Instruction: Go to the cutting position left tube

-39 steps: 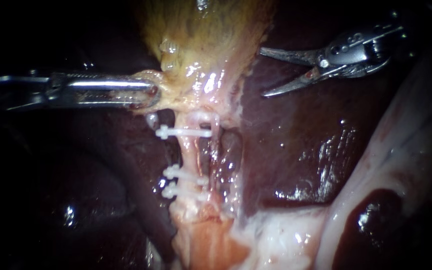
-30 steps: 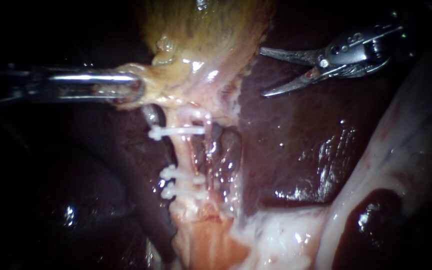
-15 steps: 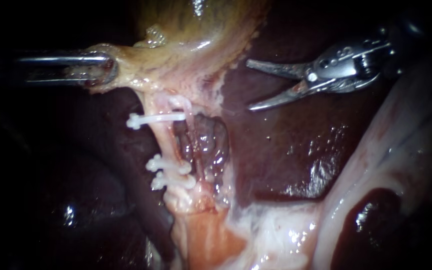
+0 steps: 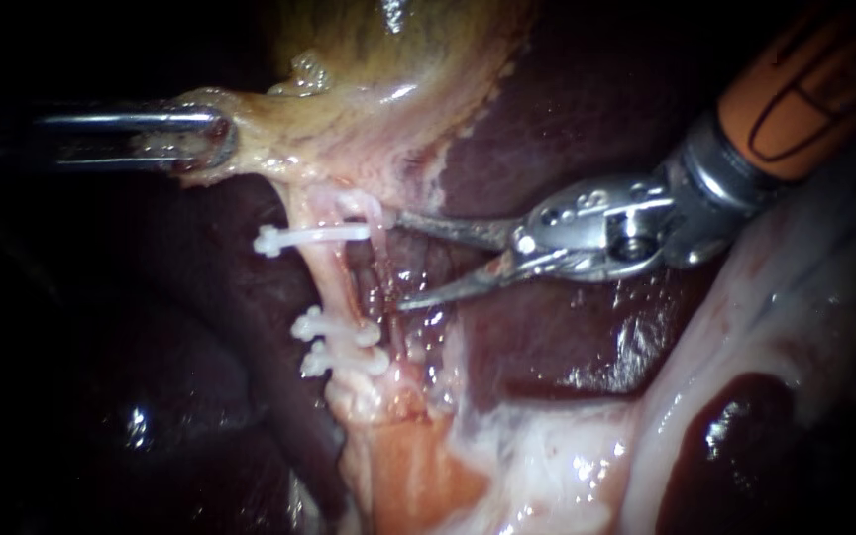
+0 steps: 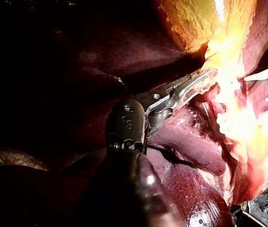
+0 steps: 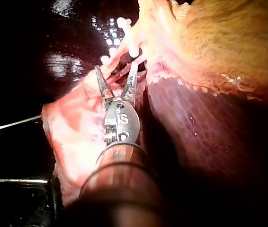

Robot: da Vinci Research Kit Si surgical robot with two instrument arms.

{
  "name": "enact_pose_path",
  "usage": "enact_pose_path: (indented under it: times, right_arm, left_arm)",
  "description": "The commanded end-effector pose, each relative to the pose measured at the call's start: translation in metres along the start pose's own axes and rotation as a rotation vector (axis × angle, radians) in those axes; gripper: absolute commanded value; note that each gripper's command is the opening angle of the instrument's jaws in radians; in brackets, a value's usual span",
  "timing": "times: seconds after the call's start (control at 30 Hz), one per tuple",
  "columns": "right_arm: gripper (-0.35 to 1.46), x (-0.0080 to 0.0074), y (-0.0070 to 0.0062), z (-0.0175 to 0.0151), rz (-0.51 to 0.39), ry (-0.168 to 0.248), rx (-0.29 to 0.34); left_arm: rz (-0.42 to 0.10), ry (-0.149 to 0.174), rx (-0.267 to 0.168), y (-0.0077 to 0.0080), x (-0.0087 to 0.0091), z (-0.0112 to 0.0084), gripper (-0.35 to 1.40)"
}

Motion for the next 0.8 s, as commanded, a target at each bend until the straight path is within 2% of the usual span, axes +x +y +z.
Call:
enact_pose_path:
  times: [0.03, 0.3, 0.6, 0.73, 0.8]
  right_arm:
    - [1.45, -0.0003, -0.0001, 0.0004, 0.009, -0.004, 0.012]
    - [1.45, -0.0013, -0.0003, 0.0027, 0.039, -0.011, 0.054]
    - [1.43, -0.0024, 0.0013, 0.0054, 0.075, -0.014, 0.068]
    - [1.43, -0.0025, 0.0018, 0.0071, 0.095, -0.022, 0.083]
    - [1.43, -0.0023, 0.002, 0.008, 0.109, -0.011, 0.096]
  left_arm:
    - [0.0, 0.0, 0.0, 0.0, 0.0, 0.0, -0.35]
    - [0.0, 0.0, 0.001, 0.0002, 0.0, 0.0, -0.35]
    - [0.0, 0.001, 0.002, 0.0004, 0.0, 0.0, -0.35]
    - [0.0, 0.001, 0.002, 0.0004, 0.0, 0.0, -0.35]
    - [0.0, 0.001, 0.002, 0.0004, 0.0, 0.0, -0.35]
